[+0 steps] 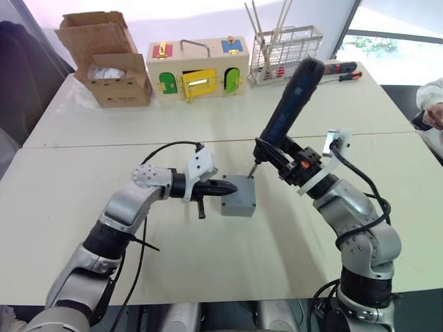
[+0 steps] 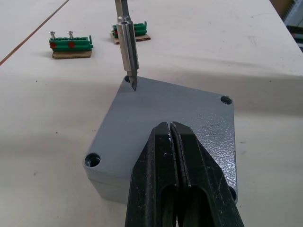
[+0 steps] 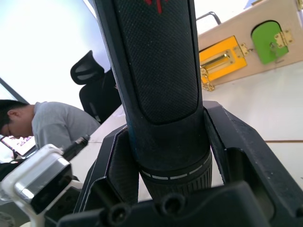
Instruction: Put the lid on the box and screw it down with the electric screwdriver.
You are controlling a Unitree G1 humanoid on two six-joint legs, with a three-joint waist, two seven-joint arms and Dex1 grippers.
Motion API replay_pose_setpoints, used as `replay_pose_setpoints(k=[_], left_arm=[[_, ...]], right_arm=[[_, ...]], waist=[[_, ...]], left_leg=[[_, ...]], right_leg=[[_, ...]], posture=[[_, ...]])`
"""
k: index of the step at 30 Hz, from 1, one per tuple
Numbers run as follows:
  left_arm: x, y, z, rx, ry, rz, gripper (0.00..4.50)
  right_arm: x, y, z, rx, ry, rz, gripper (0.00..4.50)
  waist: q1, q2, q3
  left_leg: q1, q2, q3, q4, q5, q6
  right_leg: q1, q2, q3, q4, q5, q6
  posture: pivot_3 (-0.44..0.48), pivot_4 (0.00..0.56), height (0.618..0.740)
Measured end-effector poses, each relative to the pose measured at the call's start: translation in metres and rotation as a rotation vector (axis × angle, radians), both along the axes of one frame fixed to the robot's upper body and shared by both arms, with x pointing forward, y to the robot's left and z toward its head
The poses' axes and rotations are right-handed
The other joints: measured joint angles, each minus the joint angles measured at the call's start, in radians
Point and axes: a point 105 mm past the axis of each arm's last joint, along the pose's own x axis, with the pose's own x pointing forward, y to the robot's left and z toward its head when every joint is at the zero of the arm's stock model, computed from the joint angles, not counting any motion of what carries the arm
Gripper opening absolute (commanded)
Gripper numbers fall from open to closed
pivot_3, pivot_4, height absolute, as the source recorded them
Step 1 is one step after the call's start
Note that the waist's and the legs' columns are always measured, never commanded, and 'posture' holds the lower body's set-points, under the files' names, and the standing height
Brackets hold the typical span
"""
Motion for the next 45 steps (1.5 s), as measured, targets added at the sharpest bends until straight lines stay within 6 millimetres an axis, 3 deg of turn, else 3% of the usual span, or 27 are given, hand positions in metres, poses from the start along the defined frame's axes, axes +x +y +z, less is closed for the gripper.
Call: replay_pose_setpoints(k=[18,28,35,45], left_arm=[[-0.003,0.0,-0.001,-0.002,0.005,-0.01,0.0],[-0.004,0.001,-0.004,0.006,0.012,-0.007,0.0],[-0.004,0.001,-0.008,0.018,0.019,-0.001,0.0],[-0.004,0.002,-0.011,0.02,0.035,0.011,0.0]], right_arm=[[0.001,-0.006,-0.004,-0.014,-0.017,-0.031,1.77],[-0.007,0.019,-0.008,-0.201,-0.116,0.062,1.77],[-0.004,0.019,-0.017,-0.21,-0.119,0.075,1.77],[-0.001,0.024,-0.022,-0.234,-0.128,0.09,1.77]], waist=[[0.001,0.0,0.0],[-0.003,-0.004,-0.006],[-0.002,-0.007,-0.011],[-0.003,-0.012,-0.023]], left_leg=[[0.001,0.0,0.0,0.0,0.0,0.0],[0.004,0.0,0.0,-0.001,-0.001,0.001],[0.015,0.001,0.0,-0.006,-0.005,0.008],[0.02,0.001,0.001,-0.013,-0.005,0.008]], right_leg=[[0.001,0.0,0.0,-0.001,0.0,0.0],[0.004,0.001,0.0,-0.001,0.0,0.0],[0.013,0.002,0.0,-0.004,0.0,0.0],[0.013,0.002,0.0,-0.005,-0.001,-0.001]], posture=[[0.0,0.15,0.73],[0.0,0.15,0.73],[0.0,0.15,0.73],[0.0,0.15,0.73]])
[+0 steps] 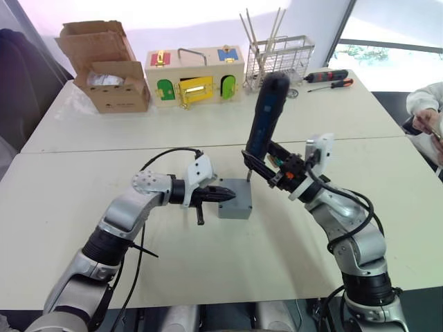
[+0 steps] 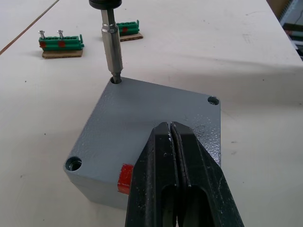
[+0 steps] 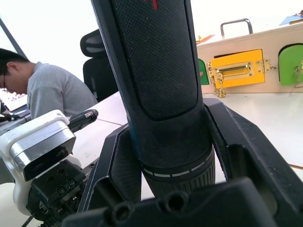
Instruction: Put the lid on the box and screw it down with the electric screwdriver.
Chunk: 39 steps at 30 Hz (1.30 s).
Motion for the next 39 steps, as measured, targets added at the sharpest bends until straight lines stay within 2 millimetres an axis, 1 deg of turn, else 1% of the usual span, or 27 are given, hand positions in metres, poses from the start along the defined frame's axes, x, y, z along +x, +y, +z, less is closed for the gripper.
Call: replay_pose_setpoints(k=[11,15,18,21,22,29,39], left_arm=[[-0.001,0.0,-0.002,0.0,0.007,0.002,0.0],[-0.001,0.0,-0.002,0.001,0.008,0.001,0.0],[-0.001,0.001,-0.002,0.003,0.009,-0.001,0.0],[-0.001,0.001,-0.002,0.006,0.009,-0.002,0.0],[-0.001,0.002,-0.002,0.007,0.009,-0.001,0.0],[-0.001,0.002,-0.002,0.01,0.008,-0.001,0.0],[-0.001,-0.001,-0.01,0.048,-0.014,-0.01,0.0]], right_arm=[[0.0,0.001,-0.004,-0.02,-0.011,0.002,1.77],[0.0,0.001,-0.006,-0.023,-0.016,0.002,1.77],[-0.001,0.0,-0.008,-0.027,-0.014,-0.002,1.77],[-0.001,-0.001,-0.01,-0.031,-0.008,-0.005,1.77],[-0.001,-0.001,-0.011,-0.031,-0.008,-0.005,1.77],[-0.001,-0.003,-0.013,-0.027,-0.015,-0.007,1.77],[0.0,-0.005,-0.015,-0.017,-0.011,-0.014,1.77]], waist=[[0.0,-0.001,-0.009],[0.001,-0.001,-0.011],[0.002,-0.001,-0.012],[0.003,-0.001,-0.012],[0.003,-0.001,-0.012],[0.004,-0.002,-0.012],[0.004,-0.005,-0.016]], left_leg=[[0.0,0.0,0.0,-0.001,0.0,0.0],[0.001,0.0,0.0,-0.001,0.0,0.0],[0.005,0.001,0.0,-0.003,0.0,0.0],[0.017,0.001,0.0,-0.006,-0.001,0.002],[0.018,0.001,0.0,-0.006,-0.001,0.002],[0.018,0.001,-0.001,-0.006,-0.001,0.002],[0.018,0.002,-0.001,-0.006,-0.001,0.002]], right_leg=[[0.0,0.0,0.0,-0.002,0.0,0.0],[0.003,0.0,0.0,-0.005,0.0,0.0],[0.009,0.001,-0.001,-0.011,0.0,0.0],[0.022,0.001,-0.001,-0.016,-0.001,0.0],[0.023,0.001,-0.001,-0.016,-0.001,0.0],[0.023,0.001,-0.001,-0.016,-0.001,0.001],[0.024,0.0,-0.002,-0.017,-0.001,0.0]], posture=[[0.0,0.15,0.73],[0.0,0.15,0.73],[0.0,0.15,0.73],[0.0,0.15,0.73],[0.0,0.15,0.73],[0.0,0.15,0.73],[0.0,0.15,0.73]])
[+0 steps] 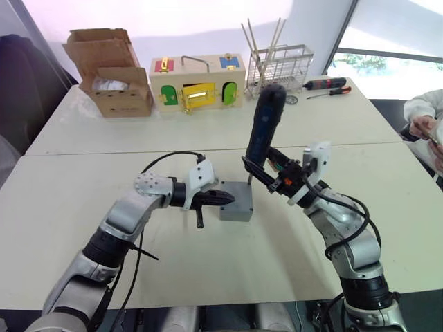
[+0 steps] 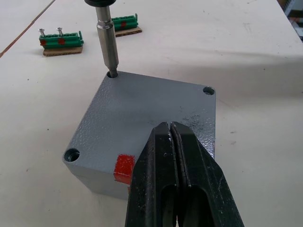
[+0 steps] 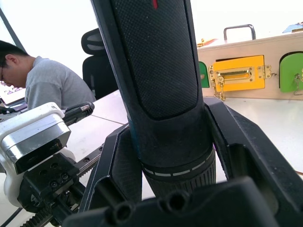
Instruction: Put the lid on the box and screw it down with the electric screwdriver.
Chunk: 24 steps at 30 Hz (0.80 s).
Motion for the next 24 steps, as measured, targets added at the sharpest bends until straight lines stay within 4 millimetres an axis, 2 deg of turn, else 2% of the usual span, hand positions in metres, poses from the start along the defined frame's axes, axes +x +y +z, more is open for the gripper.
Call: replay_pose_setpoints(k=[19,24], left_arm=[[0.0,0.0,-0.001,0.014,-0.014,-0.01,0.0],[0.001,-0.002,-0.002,-0.002,-0.017,-0.012,0.0]], right_arm=[[0.0,-0.003,0.0,0.023,0.009,-0.007,1.77],[0.006,-0.007,0.012,0.017,0.027,-0.014,1.77]], waist=[[0.0,0.0,-0.002],[0.003,0.001,-0.001]], left_leg=[[0.0,0.001,0.0,0.0,0.0,0.0],[-0.001,0.0,-0.001,0.0,0.0,0.0]], right_leg=[[0.0,0.0,0.0,-0.001,0.0,0.0],[0.0,-0.001,-0.001,-0.002,0.0,0.0]], posture=[[0.0,0.15,0.73],[0.0,0.15,0.73]])
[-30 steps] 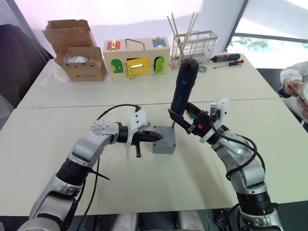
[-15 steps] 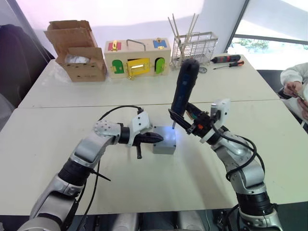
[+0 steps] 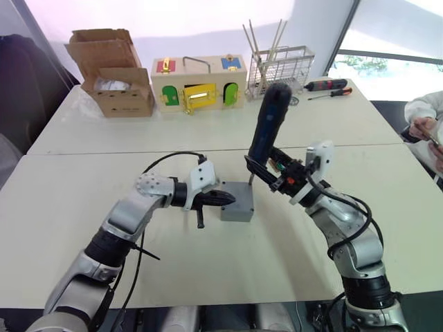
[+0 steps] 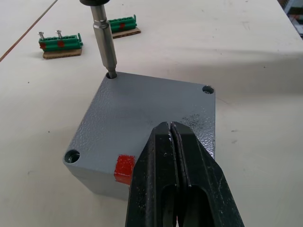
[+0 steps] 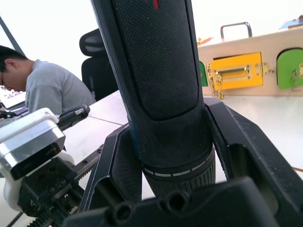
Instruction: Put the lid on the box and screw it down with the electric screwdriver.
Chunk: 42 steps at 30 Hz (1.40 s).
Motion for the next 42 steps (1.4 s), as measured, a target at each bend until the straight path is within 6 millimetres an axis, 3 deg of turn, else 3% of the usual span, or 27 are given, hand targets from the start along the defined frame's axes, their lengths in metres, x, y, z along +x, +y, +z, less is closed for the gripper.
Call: replay_pose_setpoints(k=[4,7,10,15,19,21,23,26,29,33,42], left_arm=[[0.001,-0.001,0.004,-0.046,0.002,0.019,0.0],[0.006,0.002,0.011,-0.105,0.03,0.068,0.0],[0.008,0.01,0.022,-0.143,0.05,0.103,0.0],[0.005,0.012,0.034,-0.159,0.036,0.096,0.0],[0.005,0.014,0.037,-0.148,0.016,0.096,0.0],[0.0,0.012,0.043,-0.127,-0.019,0.048,0.0],[-0.011,0.005,0.05,-0.101,-0.061,-0.037,0.0],[-0.026,-0.003,0.048,-0.053,-0.099,-0.127,0.0],[-0.032,-0.01,0.044,-0.045,-0.105,-0.158,0.0],[-0.041,-0.016,0.039,-0.047,-0.103,-0.179,0.0],[-0.055,-0.012,0.036,-0.014,-0.123,-0.196,0.0]], right_arm=[[0.007,-0.011,0.036,0.011,0.037,0.01,1.77],[0.001,-0.017,0.071,0.02,-0.014,0.035,1.77],[-0.004,-0.018,0.09,0.028,-0.017,0.076,1.77],[0.003,-0.021,0.093,0.069,0.052,0.056,1.77],[0.016,-0.036,0.087,0.06,0.157,-0.048,1.77],[0.017,-0.055,0.088,-0.032,0.235,-0.086,1.77],[0.018,-0.093,0.092,-0.108,0.325,-0.192,1.77],[0.011,-0.149,0.077,-0.279,0.526,-0.388,1.77],[-0.003,-0.187,0.037,-0.279,0.856,-0.497,1.77],[-0.019,-0.197,-0.002,-0.214,1.125,-0.475,1.77],[-0.016,-0.221,-0.034,-0.204,1.283,-0.56,1.77]], waist=[[0.005,0.005,0.007],[0.001,0.005,0.009],[-0.003,0.004,0.011],[-0.002,0.006,0.012],[0.002,0.007,0.013],[0.007,0.009,0.019],[0.019,0.009,0.02],[0.024,0.009,0.021],[0.017,0.009,0.022],[-0.002,0.015,0.027],[-0.002,0.015,0.028]], left_leg=[[-0.006,-0.001,0.0,0.0,0.0,0.0],[-0.019,-0.001,-0.001,0.002,0.001,-0.001],[-0.024,-0.001,0.0,0.003,0.002,-0.002],[-0.024,-0.001,0.0,0.003,0.002,-0.002],[-0.026,-0.002,0.001,0.003,0.002,-0.003],[-0.031,-0.003,0.0,0.006,0.002,-0.002],[-0.033,-0.003,0.001,0.006,0.002,-0.002],[-0.034,-0.002,0.001,0.005,0.002,-0.002],[-0.034,-0.002,0.003,0.005,0.001,0.0],[-0.033,-0.002,0.004,0.006,0.001,0.0],[-0.032,-0.002,0.004,0.006,0.001,0.0]], right_leg=[[-0.006,-0.001,0.0,0.0,0.0,0.0],[-0.019,-0.001,0.0,0.003,0.0,0.0],[-0.026,-0.001,0.0,0.005,0.001,0.0],[-0.026,-0.001,0.001,0.005,0.001,0.0],[-0.027,-0.002,0.001,0.005,0.001,0.0],[-0.03,-0.003,0.0,0.005,0.001,0.0],[-0.031,-0.003,0.0,0.003,0.001,0.0],[-0.03,-0.004,-0.001,0.0,0.001,-0.001],[-0.03,-0.004,0.0,-0.001,0.001,0.0],[-0.031,-0.004,0.001,0.003,0.001,0.0],[-0.031,-0.003,0.001,0.005,0.001,0.0]], posture=[[0.0,0.15,0.73],[0.0,0.15,0.73],[0.0,0.15,0.73],[0.0,0.15,0.73],[0.0,0.15,0.73],[0.0,0.15,0.73],[0.0,0.15,0.73],[0.0,0.15,0.73],[0.0,0.15,0.73],[0.0,0.15,0.73],[0.0,0.15,0.73]])
